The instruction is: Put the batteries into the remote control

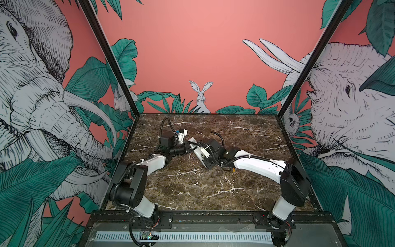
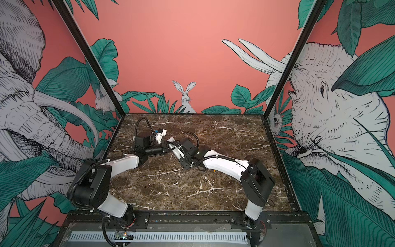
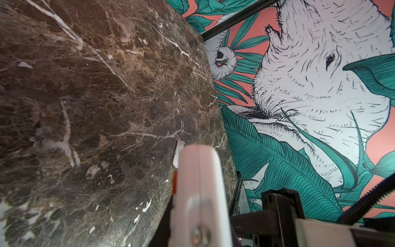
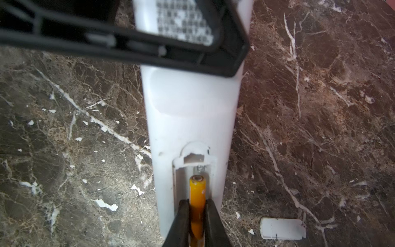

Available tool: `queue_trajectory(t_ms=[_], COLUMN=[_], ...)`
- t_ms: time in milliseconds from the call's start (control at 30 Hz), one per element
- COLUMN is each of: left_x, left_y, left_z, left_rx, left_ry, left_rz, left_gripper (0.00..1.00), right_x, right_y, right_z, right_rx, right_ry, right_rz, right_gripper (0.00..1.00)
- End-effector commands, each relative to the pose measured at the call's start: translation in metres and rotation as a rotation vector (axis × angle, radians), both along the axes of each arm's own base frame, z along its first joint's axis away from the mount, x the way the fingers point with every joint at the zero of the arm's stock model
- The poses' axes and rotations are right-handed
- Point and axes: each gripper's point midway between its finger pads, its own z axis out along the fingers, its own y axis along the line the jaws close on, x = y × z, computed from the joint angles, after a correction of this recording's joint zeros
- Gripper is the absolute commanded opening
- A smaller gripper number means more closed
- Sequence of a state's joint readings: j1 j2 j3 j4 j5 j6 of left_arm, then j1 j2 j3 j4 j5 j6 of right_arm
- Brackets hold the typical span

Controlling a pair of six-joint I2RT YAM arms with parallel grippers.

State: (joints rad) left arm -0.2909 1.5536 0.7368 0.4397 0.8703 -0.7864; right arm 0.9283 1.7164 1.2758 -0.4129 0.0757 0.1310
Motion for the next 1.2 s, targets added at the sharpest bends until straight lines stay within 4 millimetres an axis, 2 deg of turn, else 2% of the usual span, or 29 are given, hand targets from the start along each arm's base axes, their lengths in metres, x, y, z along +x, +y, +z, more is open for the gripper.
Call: queue_trajectory(t_ms=[0, 367, 767, 1167], left_x=[0.004, 0.008, 0.01, 0.006], left_y=[0.001, 0.004, 0.004, 0.002], left_z=[0.018, 0.015, 0.013, 0.026], left_rx=[-0.031, -0.051, -0.088, -0.13], left_ry=[-0.049, -0.031, -0.005, -0.007], left_rz=[0.0, 0.018, 0.017, -0.015], left_gripper=[0.16, 0.16, 0.16, 0.16], right_x=[0.004, 0.0, -0.001, 0.01], right_y=[-0.001, 0.001, 0.0, 0.003], right_z=[0.007, 0.01, 0.006, -0.001], right_rx=[-0.005, 0.008, -0.001, -0.033], right_ry=[-0.02, -0.024, -0.016, -0.071], right_rz=[-0.011, 0.017, 0.021, 0.057], right_gripper=[0.16, 0.19, 0.12, 0.09])
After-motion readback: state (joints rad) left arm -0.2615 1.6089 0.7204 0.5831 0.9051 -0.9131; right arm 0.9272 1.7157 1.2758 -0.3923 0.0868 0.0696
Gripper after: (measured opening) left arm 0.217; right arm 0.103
